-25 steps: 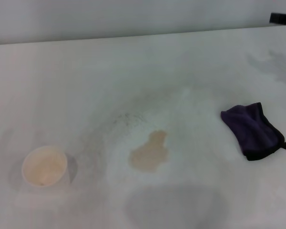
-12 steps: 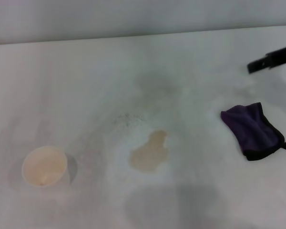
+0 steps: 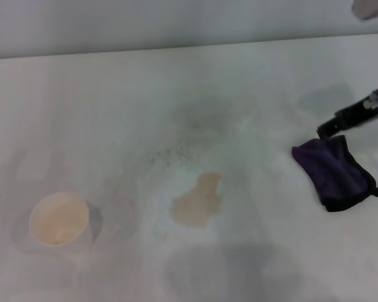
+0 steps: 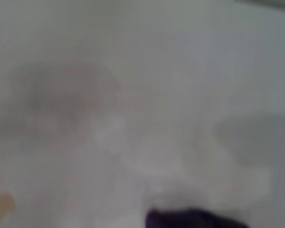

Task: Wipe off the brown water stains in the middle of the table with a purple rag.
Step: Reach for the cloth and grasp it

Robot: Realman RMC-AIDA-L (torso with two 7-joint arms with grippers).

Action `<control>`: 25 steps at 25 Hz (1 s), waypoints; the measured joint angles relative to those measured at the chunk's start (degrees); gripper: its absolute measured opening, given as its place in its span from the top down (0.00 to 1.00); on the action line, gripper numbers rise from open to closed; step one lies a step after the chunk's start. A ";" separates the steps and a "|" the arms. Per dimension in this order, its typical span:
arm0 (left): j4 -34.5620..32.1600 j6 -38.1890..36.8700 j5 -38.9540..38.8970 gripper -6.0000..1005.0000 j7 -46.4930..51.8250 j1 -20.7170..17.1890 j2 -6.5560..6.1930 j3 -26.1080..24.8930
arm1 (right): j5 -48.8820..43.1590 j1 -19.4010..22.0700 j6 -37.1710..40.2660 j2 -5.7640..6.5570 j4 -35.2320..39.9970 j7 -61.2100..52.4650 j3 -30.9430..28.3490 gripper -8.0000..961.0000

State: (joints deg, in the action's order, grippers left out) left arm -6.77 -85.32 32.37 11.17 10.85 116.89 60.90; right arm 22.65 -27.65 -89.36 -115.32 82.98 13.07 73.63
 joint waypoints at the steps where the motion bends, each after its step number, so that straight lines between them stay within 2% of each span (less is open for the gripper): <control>1: -0.05 0.10 -0.05 0.13 -0.05 0.06 0.00 0.00 | -0.92 -0.15 -0.71 -0.02 -0.23 -0.61 0.60 0.13; 6: -0.14 0.28 -0.30 0.13 -0.23 0.09 -0.03 -0.05 | -1.88 -0.43 -2.09 -0.08 -1.75 -2.73 2.88 0.13; 15: -0.95 1.31 -0.38 0.13 -0.49 0.00 -0.09 -0.17 | -0.77 -1.97 0.41 -0.35 -10.13 -2.98 7.00 0.14; 25: -1.05 1.50 -0.39 0.13 -0.53 -0.28 -0.09 -0.18 | -1.17 -2.62 2.56 -0.05 -12.63 -3.05 7.37 0.14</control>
State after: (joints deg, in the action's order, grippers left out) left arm -7.83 -83.82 31.99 10.63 10.57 116.80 60.73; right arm 21.48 -30.26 -86.80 -115.37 70.34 10.02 81.00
